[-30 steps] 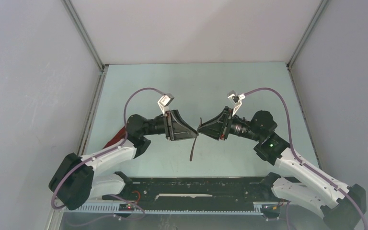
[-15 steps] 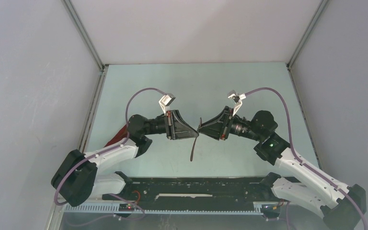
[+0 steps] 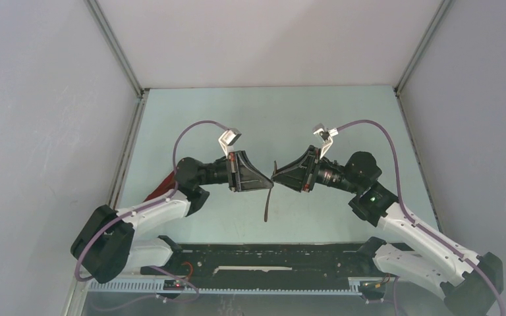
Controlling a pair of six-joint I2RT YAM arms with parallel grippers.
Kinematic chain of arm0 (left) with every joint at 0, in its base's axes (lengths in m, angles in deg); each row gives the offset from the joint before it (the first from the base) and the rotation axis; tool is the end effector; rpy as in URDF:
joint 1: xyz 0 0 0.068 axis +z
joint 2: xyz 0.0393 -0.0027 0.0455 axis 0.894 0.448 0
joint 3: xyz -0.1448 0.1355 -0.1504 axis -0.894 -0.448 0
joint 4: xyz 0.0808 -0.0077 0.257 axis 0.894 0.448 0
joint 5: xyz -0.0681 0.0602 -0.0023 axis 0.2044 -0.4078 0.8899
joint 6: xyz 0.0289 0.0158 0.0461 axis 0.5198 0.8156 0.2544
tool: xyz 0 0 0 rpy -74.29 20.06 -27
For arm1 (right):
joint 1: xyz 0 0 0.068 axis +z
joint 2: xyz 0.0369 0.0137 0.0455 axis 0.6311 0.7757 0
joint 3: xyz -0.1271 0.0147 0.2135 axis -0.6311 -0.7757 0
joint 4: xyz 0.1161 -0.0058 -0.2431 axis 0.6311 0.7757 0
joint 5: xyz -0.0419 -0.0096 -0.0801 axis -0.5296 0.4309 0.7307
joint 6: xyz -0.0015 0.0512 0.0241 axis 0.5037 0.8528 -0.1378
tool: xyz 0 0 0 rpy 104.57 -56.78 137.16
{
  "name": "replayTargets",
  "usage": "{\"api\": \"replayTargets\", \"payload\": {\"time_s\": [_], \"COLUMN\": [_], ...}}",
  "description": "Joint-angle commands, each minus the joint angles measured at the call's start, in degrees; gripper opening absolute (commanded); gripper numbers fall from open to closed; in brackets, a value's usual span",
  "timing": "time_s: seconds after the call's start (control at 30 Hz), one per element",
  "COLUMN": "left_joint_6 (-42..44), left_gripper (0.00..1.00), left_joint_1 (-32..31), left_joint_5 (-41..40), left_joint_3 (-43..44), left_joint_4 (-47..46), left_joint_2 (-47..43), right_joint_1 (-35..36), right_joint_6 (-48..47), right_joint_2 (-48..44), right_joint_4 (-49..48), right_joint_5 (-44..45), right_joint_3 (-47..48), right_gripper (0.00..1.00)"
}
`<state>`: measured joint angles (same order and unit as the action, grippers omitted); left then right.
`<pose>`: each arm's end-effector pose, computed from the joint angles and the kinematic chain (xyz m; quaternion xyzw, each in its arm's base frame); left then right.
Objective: Fold the napkin into a case and place the utensils inside
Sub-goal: Pass from the right arm to the left
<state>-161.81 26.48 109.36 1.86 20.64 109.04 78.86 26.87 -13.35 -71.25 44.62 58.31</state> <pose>0.1888 -0.1814 0.2627 0.2053 0.5756 -0.7577 0.2289 0.1646 0.1654 0.3199 -0.2309 0.6351 0.5935 0.4371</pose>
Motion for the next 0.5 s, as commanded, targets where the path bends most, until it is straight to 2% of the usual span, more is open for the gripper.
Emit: {"api": "replayTargets", "payload": {"time_s": [0.0,0.03,0.07,0.1,0.13,0.2,0.23,0.3,0.33,0.37,0.47], "left_joint_6": [2.3,3.4,4.8,6.6,10.6,19.8,25.5,34.7,38.3,41.2,48.4], "left_gripper": [0.12,0.09,0.02,0.00,0.00,0.00,0.00,0.00,0.00,0.00,0.00], "left_joint_1": [-0.4,-0.3,-0.3,-0.3,-0.2,0.4,0.9,1.9,2.3,2.9,4.7], "left_joint_5": [0.0,-0.2,-0.4,-0.8,-1.0,-1.7,-2.6,-4.7,-5.6,-6.7,-9.8], "left_joint_3": [2.3,2.5,2.8,3.2,3.9,6.4,8.1,12.1,13.8,15.4,19.4], "left_joint_4": [1.7,3.2,5.4,8.1,12.9,27.2,39.3,54.2,60.7,65.8,78.8], "left_joint_2": [-1.0,-1.4,-2.0,-3.1,-4.1,-7.1,-8.6,-10.5,-11.0,-11.4,-12.3], "right_joint_1": [-0.3,-0.3,-0.3,-0.5,-0.6,-1.6,-2.5,-4.6,-5.9,-7.0,-11.1], "right_joint_6": [0.1,0.0,-0.2,-0.5,-0.6,-1.2,-1.5,-2.1,-2.4,-2.8,-4.0], "right_joint_2": [0.1,0.0,-0.1,-0.2,-0.5,-1.6,-2.3,-3.6,-4.3,-5.4,-7.2], "right_joint_4": [-2.1,-1.9,-1.5,-1.1,-0.2,2.4,3.7,6.7,7.8,9.3,13.5], "right_joint_5": [-0.1,0.1,0.3,0.5,1.0,3.0,3.1,3.0,2.9,3.1,2.1], "right_joint_3": [0.1,0.1,0.1,0.1,0.1,0.1,0.1,0.1,0.1,0.1,0.1], "right_gripper": [0.01,0.01,0.04,0.07,0.16,0.38,0.45,0.56,0.65,0.69,0.71]}}
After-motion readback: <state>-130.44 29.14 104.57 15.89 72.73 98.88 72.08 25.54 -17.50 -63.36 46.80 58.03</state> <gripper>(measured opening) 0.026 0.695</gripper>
